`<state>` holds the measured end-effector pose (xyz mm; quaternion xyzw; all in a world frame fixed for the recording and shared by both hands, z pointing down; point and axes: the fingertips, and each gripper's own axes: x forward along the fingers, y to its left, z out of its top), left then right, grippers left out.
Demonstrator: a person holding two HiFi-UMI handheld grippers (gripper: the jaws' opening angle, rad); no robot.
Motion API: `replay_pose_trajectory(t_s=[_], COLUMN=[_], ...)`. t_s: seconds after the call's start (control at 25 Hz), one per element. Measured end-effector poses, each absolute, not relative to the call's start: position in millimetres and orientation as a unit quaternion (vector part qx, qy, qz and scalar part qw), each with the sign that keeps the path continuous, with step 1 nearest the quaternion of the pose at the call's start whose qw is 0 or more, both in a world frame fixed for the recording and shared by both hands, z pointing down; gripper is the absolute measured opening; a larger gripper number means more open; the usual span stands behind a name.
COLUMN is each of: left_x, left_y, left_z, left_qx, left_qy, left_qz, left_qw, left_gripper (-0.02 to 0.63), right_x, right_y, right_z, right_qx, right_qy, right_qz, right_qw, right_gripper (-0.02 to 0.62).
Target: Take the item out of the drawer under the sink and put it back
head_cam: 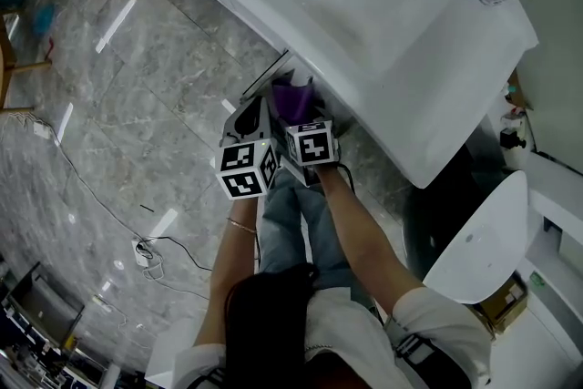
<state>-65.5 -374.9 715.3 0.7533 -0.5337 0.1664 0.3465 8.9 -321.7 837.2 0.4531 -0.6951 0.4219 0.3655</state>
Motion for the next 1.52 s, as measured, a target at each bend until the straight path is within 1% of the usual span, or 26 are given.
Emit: replay_pose_trajectory(t_s=[0.32, 0.52, 0.56, 0.6, 0.64, 0.72, 0.84, 0.96, 1.12, 1.52], left_x=[-72, -74, -74, -74, -72, -68, -63, -64, -70, -77], left_y=[-375, -371, -370, -369, -368, -365, -361, -357, -354, -344], left_z=[725, 730, 731, 731, 731, 731, 733, 735, 738, 734], left_qx=[0.749, 0.751, 0.75, 0.75, 0.75, 0.752, 0.753, 0.751, 0.744, 0.734], left_qy=[-0.537, -0.531, -0.531, -0.53, -0.529, -0.524, -0.518, -0.518, -0.524, -0.527], left_qz=[0.169, 0.173, 0.174, 0.174, 0.173, 0.173, 0.174, 0.175, 0.178, 0.185], left_qw=[0.35, 0.353, 0.355, 0.356, 0.358, 0.361, 0.367, 0.371, 0.375, 0.386], left_gripper=[0.005, 0.005, 0.005, 0.005, 0.005, 0.005, 0.005, 0.005, 0.005, 0.005], right_x=[10, 17, 17, 19, 20, 18, 16, 16, 21, 24], right_y=[-324, -326, -326, -326, -327, -327, -326, -325, -327, -328], right_z=[865, 869, 868, 867, 867, 866, 866, 865, 865, 834], right_qx=[0.456, 0.471, 0.474, 0.478, 0.481, 0.48, 0.478, 0.479, 0.488, 0.475], right_qy=[-0.675, -0.661, -0.658, -0.655, -0.654, -0.653, -0.651, -0.651, -0.647, -0.675], right_qz=[0.412, 0.412, 0.408, 0.404, 0.402, 0.404, 0.411, 0.413, 0.43, 0.412], right_qw=[0.408, 0.414, 0.419, 0.422, 0.424, 0.424, 0.422, 0.419, 0.399, 0.385], right_gripper=[0.324, 0.319, 0.295, 0.221, 0.176, 0.145, 0.116, 0.1, 0.087, 0.081])
